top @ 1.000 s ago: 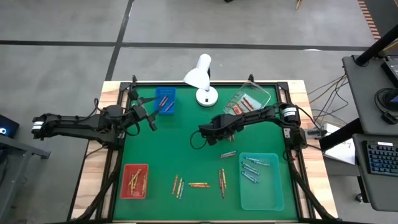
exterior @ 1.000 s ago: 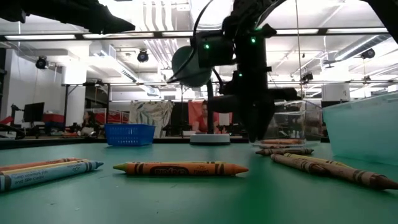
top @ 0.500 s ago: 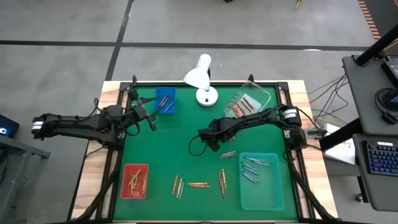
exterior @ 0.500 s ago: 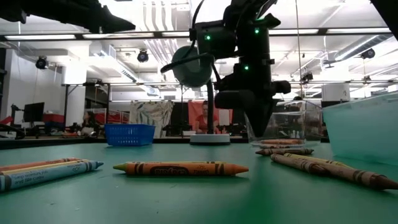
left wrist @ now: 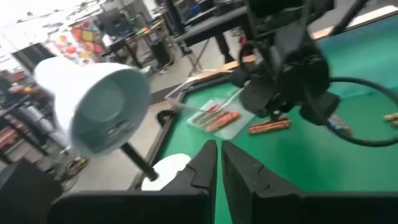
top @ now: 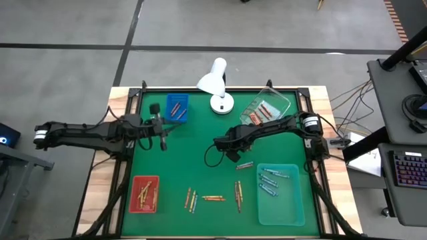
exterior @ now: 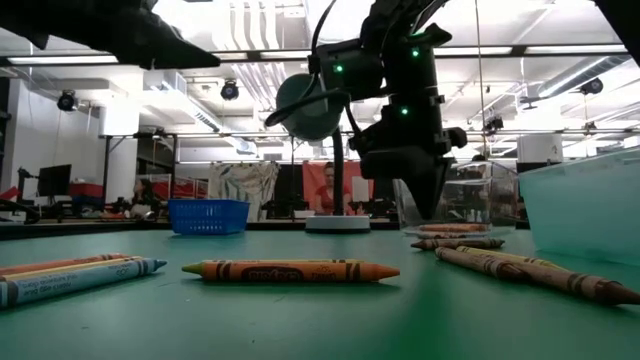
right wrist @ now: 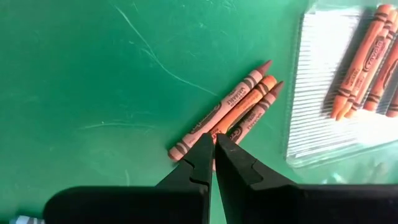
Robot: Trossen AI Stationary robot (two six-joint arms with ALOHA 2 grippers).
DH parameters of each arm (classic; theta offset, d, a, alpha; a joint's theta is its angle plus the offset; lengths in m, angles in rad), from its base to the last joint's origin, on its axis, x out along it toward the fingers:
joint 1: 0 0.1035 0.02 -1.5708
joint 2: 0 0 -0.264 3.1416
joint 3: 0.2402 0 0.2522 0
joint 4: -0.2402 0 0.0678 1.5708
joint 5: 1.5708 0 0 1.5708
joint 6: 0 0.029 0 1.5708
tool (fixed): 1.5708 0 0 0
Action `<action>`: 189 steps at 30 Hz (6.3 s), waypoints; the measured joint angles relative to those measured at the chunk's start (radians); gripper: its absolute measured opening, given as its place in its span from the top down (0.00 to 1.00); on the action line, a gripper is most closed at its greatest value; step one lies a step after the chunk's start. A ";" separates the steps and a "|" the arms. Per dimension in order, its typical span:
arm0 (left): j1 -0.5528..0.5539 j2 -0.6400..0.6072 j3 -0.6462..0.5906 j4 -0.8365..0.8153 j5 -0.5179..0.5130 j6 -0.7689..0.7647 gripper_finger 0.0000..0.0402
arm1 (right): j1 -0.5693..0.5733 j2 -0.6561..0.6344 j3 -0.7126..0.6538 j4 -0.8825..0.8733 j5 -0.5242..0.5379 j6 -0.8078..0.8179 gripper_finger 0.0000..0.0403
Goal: Sort crayons
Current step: Put the brown crayon into the blue bin
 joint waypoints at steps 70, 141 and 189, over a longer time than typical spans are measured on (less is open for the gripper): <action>0.005 0.089 0.000 0.130 0.003 0.019 1.00 | 0.005 0.000 -0.105 0.198 0.073 -0.100 0.98; -0.058 1.368 0.488 0.603 -0.179 -0.726 0.51 | 0.062 -0.747 -0.480 0.637 0.246 -0.469 0.98; -0.056 1.078 0.532 -0.047 -0.267 -0.570 1.00 | 0.071 -0.747 -0.491 0.636 0.243 -0.387 0.98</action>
